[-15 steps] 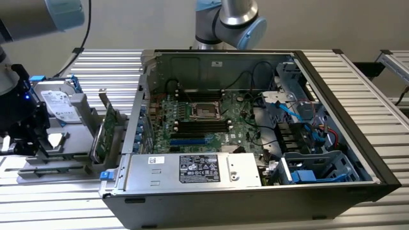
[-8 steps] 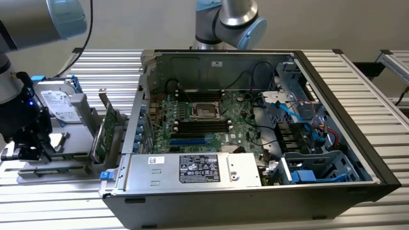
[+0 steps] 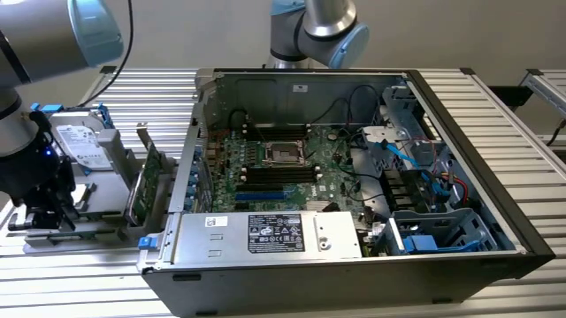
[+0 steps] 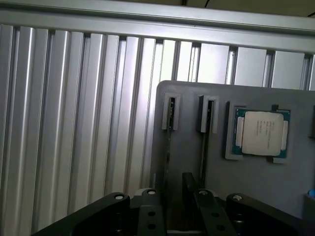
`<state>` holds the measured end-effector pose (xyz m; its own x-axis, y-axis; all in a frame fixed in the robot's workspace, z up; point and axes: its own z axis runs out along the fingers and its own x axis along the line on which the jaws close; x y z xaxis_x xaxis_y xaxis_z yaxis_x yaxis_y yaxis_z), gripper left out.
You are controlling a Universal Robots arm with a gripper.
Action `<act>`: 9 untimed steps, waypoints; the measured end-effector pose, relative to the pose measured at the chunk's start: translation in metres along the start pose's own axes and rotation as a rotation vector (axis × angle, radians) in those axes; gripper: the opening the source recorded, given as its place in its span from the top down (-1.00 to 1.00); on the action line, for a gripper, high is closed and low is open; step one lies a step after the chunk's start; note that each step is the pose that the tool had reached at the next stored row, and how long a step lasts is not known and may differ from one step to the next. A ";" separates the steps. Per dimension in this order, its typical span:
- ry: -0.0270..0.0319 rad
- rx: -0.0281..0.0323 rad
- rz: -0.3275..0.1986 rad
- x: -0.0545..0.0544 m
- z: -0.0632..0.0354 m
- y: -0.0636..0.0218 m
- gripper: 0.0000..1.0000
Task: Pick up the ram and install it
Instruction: 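Pick up the ram and move it above insertion slot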
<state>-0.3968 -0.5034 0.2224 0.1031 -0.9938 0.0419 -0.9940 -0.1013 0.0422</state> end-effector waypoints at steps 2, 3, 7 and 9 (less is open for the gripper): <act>0.0004 -0.0001 -0.003 0.001 0.0036 0.0000 0.40; 0.0004 0.0000 -0.005 0.002 0.0054 0.0000 0.40; 0.0003 0.0004 -0.008 0.006 0.0129 0.0001 0.40; 0.0004 0.0003 -0.010 0.006 0.0166 0.0000 0.40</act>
<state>-0.3968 -0.5100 0.2060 0.1129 -0.9927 0.0419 -0.9929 -0.1111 0.0423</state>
